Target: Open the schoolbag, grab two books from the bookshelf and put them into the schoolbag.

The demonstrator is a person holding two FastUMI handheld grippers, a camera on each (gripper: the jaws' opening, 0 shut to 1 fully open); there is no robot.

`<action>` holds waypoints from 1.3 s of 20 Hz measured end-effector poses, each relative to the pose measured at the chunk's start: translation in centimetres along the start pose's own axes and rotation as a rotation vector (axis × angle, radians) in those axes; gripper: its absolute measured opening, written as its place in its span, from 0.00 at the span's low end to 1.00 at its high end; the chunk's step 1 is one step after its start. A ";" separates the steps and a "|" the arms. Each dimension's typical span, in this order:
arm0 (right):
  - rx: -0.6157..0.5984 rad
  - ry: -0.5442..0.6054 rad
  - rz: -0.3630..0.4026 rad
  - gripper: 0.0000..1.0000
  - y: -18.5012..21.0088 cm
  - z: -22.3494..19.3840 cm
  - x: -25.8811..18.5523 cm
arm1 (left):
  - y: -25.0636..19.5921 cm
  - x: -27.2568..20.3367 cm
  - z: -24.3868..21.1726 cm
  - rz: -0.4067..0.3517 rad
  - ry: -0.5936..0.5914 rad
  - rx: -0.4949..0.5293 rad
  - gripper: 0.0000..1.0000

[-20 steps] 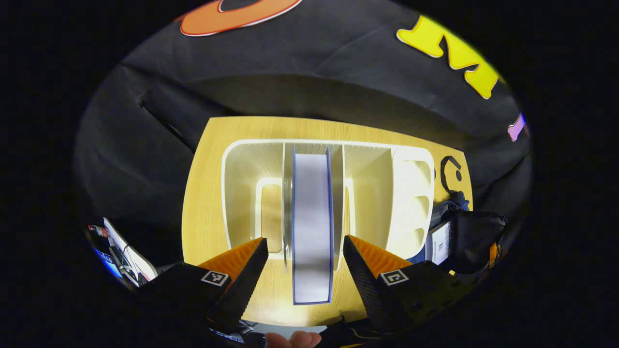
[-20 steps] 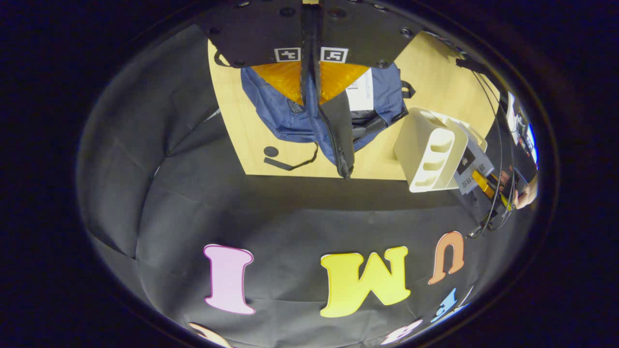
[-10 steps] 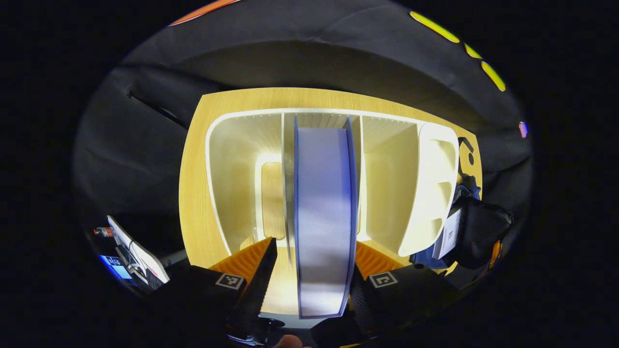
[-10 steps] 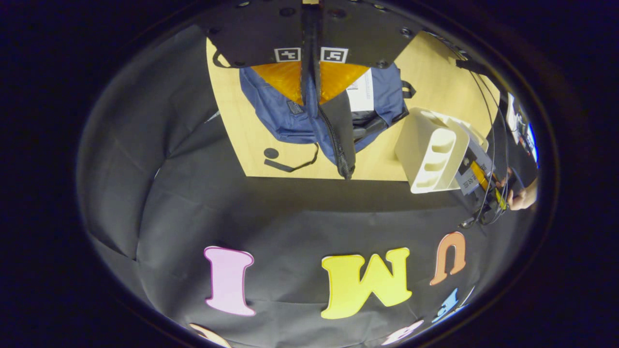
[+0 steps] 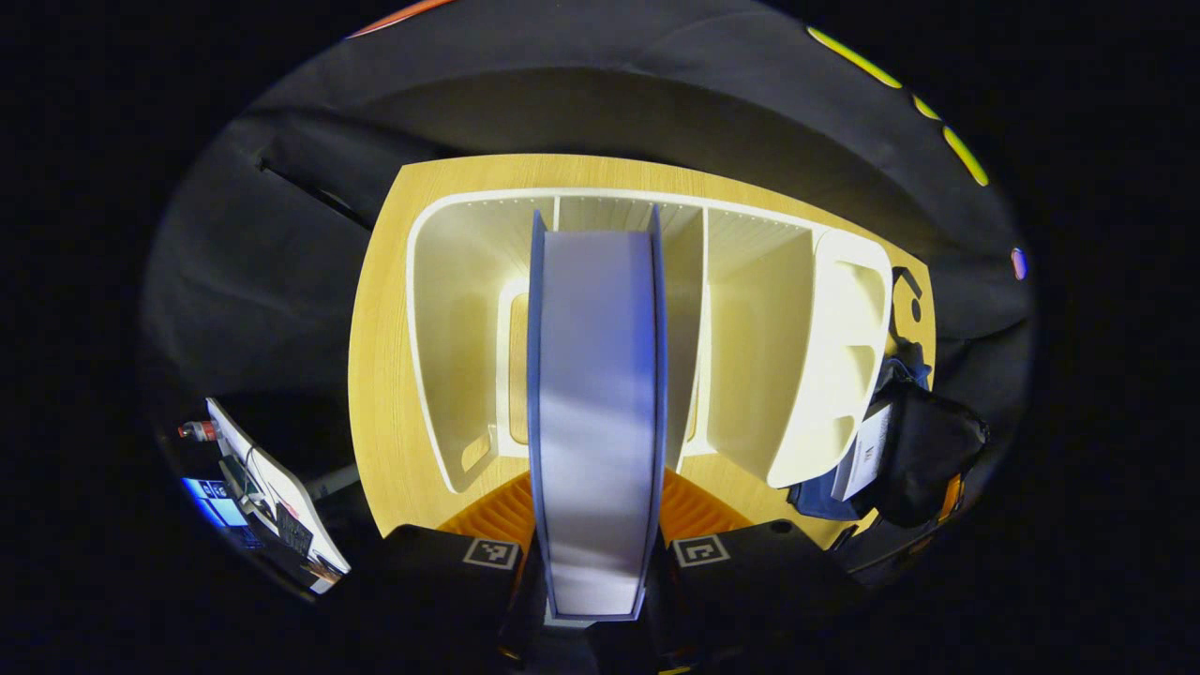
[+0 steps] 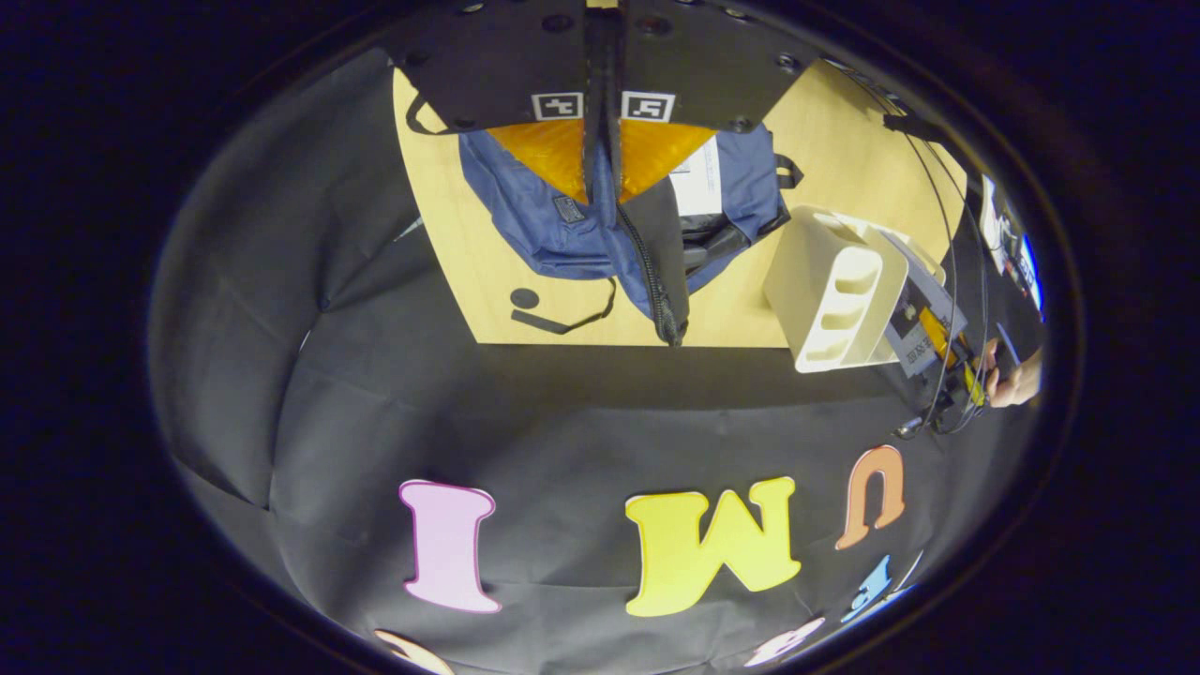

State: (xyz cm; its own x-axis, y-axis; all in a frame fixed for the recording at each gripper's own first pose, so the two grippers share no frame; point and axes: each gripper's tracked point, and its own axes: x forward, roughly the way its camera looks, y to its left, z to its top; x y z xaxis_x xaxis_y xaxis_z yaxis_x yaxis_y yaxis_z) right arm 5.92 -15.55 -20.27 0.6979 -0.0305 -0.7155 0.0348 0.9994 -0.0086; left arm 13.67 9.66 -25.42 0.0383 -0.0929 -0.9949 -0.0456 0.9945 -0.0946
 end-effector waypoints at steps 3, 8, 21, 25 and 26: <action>-0.003 0.004 0.009 0.00 0.2 -0.4 0.1 | 0.7 -3.3 -1.3 -0.025 -0.074 -0.014 0.45; -0.010 -0.005 0.019 0.00 0.6 -0.5 -0.1 | 0.9 -9.2 -5.7 -0.123 -0.146 -0.064 0.47; -0.061 0.000 0.021 0.00 1.5 -1.6 -0.8 | -5.5 -15.5 -16.2 -0.598 -0.332 -0.209 0.44; -0.065 0.008 0.016 0.00 1.8 -2.0 -0.6 | -10.8 -12.7 -19.0 -0.772 -0.338 -0.189 0.44; -0.067 0.011 0.014 0.00 1.9 -2.0 -0.5 | -12.4 -11.9 -19.7 -0.816 -0.328 -0.182 0.44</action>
State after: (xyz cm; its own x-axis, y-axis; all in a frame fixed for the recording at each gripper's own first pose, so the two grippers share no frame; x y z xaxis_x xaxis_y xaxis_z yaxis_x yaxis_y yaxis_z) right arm 4.20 -13.65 -21.30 0.6898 -0.0164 -0.7238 -0.0236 0.9987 -0.0452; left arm -5.90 -2.53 -13.04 0.4098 -0.7208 -0.5590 -0.0359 0.5996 -0.7995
